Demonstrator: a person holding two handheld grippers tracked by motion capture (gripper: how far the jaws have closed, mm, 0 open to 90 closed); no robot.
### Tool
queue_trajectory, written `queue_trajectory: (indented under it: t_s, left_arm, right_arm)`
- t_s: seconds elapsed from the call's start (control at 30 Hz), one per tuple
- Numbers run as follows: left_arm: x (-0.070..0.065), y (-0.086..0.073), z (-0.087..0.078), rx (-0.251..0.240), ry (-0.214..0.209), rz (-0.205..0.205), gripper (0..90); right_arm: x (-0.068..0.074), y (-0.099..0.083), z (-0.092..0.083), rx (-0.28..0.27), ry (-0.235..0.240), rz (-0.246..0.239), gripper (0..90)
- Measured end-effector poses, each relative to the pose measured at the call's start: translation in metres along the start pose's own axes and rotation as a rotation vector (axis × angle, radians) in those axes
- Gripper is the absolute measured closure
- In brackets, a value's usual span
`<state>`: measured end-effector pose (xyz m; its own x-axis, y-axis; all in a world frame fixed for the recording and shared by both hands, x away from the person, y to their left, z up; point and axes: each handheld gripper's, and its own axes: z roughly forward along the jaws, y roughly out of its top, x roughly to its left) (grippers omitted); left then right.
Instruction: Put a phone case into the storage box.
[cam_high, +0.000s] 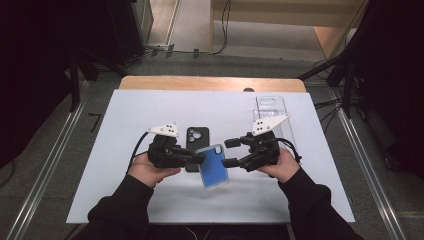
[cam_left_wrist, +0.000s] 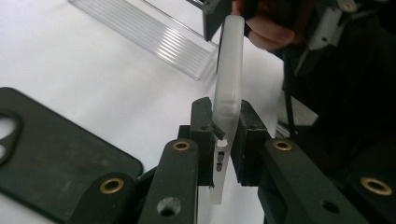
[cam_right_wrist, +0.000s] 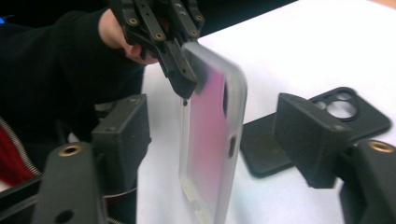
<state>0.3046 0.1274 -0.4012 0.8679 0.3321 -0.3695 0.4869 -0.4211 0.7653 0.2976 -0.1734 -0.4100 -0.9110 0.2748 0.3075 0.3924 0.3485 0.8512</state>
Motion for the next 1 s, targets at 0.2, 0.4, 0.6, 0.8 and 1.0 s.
queue_trajectory:
  t_s: [0.2,0.4,0.6,0.8,1.0]
  left_arm:
    - [-0.001,0.001,-0.004,-0.025,0.097,-0.015,81.5]
    - [-0.001,0.003,-0.007,-0.047,0.144,-0.067,81.4]
    - [-0.002,0.004,-0.008,-0.064,0.191,-0.103,81.3]
    - [-0.002,0.005,-0.009,-0.075,0.224,-0.128,81.3]
    - [-0.003,0.006,-0.008,-0.084,0.248,-0.175,81.3]
  right_arm:
    - [0.001,-0.001,0.007,0.022,-0.047,0.010,7.3]
    - [0.002,-0.001,0.012,0.002,-0.148,0.052,0.0]
    - [0.007,-0.004,0.017,-0.022,-0.209,0.102,0.0]
    - [0.012,-0.007,0.028,-0.037,-0.293,0.141,0.0]
    - [0.020,-0.009,0.041,-0.054,-0.377,0.155,2.4]
